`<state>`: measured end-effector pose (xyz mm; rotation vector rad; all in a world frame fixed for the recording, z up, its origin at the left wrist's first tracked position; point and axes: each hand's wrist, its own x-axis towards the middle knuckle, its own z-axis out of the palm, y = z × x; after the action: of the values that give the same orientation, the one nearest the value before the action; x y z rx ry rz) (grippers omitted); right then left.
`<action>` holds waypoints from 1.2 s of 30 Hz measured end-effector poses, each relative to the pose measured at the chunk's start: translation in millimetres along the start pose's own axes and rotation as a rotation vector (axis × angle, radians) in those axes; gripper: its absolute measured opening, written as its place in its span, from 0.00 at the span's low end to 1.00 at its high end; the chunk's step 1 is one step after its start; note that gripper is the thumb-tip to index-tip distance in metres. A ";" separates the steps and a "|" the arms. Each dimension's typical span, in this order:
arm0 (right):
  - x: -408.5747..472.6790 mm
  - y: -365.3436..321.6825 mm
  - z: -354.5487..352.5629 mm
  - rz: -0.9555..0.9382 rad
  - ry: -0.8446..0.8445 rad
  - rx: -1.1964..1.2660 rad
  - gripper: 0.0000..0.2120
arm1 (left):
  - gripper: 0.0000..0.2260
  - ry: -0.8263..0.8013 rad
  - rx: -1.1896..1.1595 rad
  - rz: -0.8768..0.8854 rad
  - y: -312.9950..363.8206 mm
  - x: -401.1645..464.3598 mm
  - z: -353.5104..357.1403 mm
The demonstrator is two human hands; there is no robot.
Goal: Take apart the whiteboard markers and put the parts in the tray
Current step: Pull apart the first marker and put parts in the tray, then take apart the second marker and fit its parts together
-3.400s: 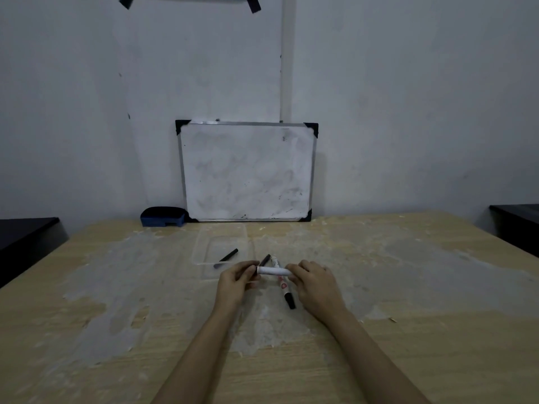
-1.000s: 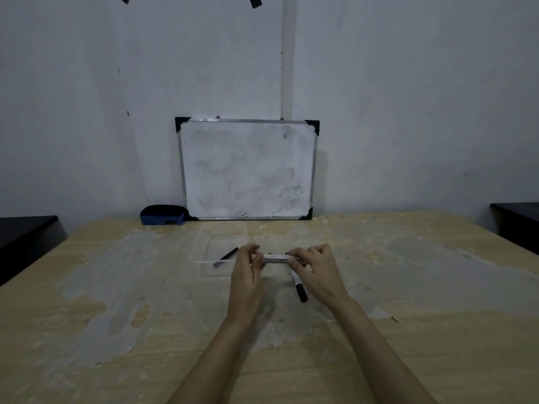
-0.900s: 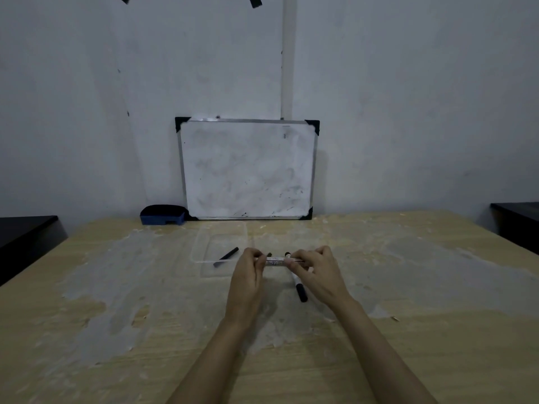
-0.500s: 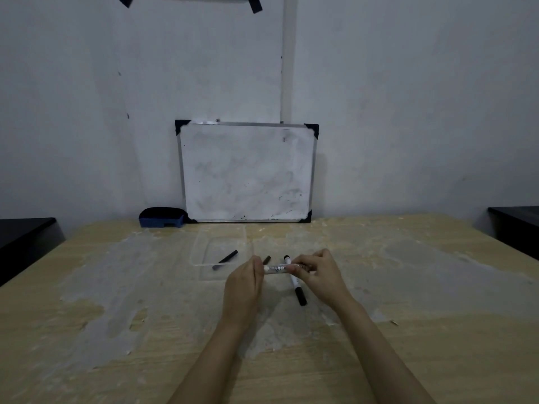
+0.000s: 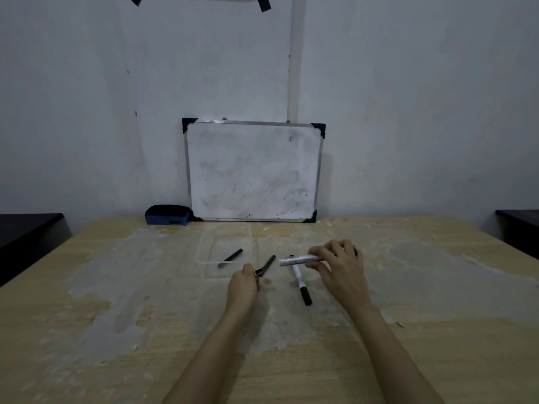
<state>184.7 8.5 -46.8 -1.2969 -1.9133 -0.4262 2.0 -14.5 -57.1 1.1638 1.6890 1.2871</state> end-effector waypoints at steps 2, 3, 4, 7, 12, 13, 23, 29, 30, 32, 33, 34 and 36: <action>-1.5 2.0 2.8 0.027 -0.002 0.034 0.15 | 0.19 0.020 0.035 0.112 0.2 -2.5 -0.9; -2.2 1.3 4.6 0.034 -0.004 0.058 0.15 | 0.18 0.013 0.077 0.157 -0.2 -5.3 0.4; -2.8 -0.3 5.4 0.041 -0.010 0.086 0.15 | 0.16 -0.001 0.129 0.191 -1.1 -8.4 2.6; -5.1 -0.2 7.4 0.052 -0.032 0.153 0.15 | 0.11 -0.018 0.332 0.249 -10.2 -8.5 7.4; -4.3 -1.1 9.1 0.092 -0.061 0.213 0.19 | 0.17 0.219 0.523 0.450 -10.2 -13.5 5.7; -2.7 -1.4 8.8 0.082 -0.052 0.201 0.18 | 0.15 0.223 0.329 0.459 -5.0 -17.7 5.8; 43.7 -19.5 -16.3 -0.436 -0.010 -0.223 0.12 | 0.16 -0.254 -0.987 -0.384 15.0 -11.4 6.4; 77.4 -27.7 -31.3 -0.539 -0.114 -0.285 0.13 | 0.10 -0.345 -0.982 -0.377 13.4 -8.4 2.2; 80.0 -26.0 -33.6 -0.500 -0.117 -0.258 0.13 | 0.10 -0.354 -0.903 -0.343 13.7 -7.9 -0.3; 80.5 -19.8 -36.8 -0.376 -0.098 -0.196 0.14 | 0.12 -0.336 -0.718 -0.246 17.5 -8.2 -7.5; 78.1 -14.8 -36.9 -0.293 -0.080 -0.171 0.13 | 0.12 -0.298 -0.609 -0.184 21.1 -8.3 -12.7; 74.2 -9.2 -36.2 -0.198 -0.063 -0.154 0.13 | 0.11 -0.225 -0.486 -0.109 24.4 -7.8 -18.4; 62.3 2.4 -32.5 0.021 -0.039 -0.116 0.11 | 0.10 0.007 -0.213 0.061 28.3 -3.6 -30.2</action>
<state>188.7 28.3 20.6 -1.4085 -1.9295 -0.5115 -17.4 -25.0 -22.0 1.0919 1.4891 1.4713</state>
